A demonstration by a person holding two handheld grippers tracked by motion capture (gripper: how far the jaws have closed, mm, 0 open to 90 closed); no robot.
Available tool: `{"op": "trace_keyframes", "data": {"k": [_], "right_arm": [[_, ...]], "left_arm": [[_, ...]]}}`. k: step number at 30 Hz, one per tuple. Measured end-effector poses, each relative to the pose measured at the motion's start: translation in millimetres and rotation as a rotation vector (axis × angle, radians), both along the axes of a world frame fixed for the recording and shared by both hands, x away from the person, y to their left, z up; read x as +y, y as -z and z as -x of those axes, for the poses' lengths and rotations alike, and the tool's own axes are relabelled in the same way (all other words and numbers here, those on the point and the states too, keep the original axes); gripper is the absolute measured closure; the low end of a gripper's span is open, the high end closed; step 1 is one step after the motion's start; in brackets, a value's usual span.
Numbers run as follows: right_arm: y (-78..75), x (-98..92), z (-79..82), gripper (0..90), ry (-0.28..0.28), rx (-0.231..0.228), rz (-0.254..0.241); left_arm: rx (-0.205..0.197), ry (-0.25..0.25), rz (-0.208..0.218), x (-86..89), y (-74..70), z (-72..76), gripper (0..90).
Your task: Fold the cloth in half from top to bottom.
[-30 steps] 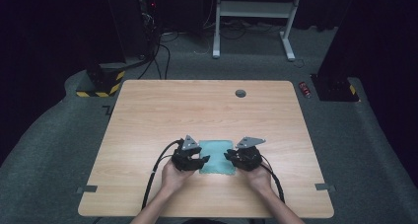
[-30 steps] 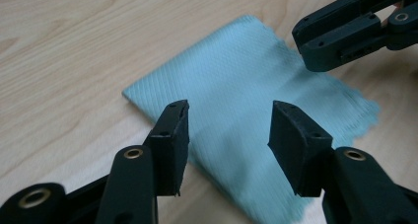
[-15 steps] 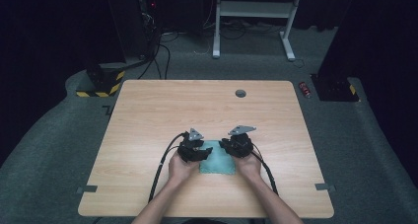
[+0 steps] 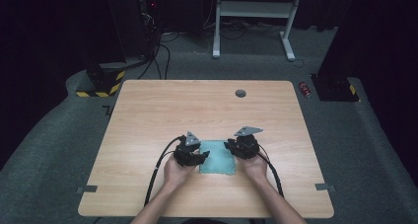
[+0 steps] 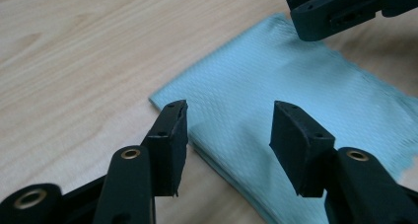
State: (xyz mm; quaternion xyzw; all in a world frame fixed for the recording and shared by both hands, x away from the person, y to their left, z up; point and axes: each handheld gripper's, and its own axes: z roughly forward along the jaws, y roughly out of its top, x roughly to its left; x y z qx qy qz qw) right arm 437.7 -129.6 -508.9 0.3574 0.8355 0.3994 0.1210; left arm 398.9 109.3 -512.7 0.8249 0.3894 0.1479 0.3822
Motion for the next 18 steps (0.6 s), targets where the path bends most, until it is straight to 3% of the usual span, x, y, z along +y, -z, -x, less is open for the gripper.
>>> {"op": "trace_keyframes", "data": {"k": [5,7,13,14,18], "right_arm": [[5.8,-6.2,24.0,71.9,-0.037,-0.006,0.005],[9.4,-10.5,30.2,70.8,-0.044,-0.007,0.02],[12.5,-17.2,39.6,67.7,-0.048,-0.024,0.055],[11.3,-18.0,40.1,67.1,-0.047,-0.026,0.051],[4.8,-26.0,41.1,65.3,-0.026,-0.04,0.014]], "left_arm": [[-0.014,0.011,-0.049,3.7,4.9,16.5,47.6],[-0.037,0.012,-0.069,6.5,6.7,22.9,46.8],[-0.03,0.012,-0.046,14.1,7.2,33.0,45.3],[-0.038,0.015,-0.055,16.1,5.8,33.5,44.8],[-0.032,-0.006,0.001,24.8,2.4,36.9,44.0]]}}
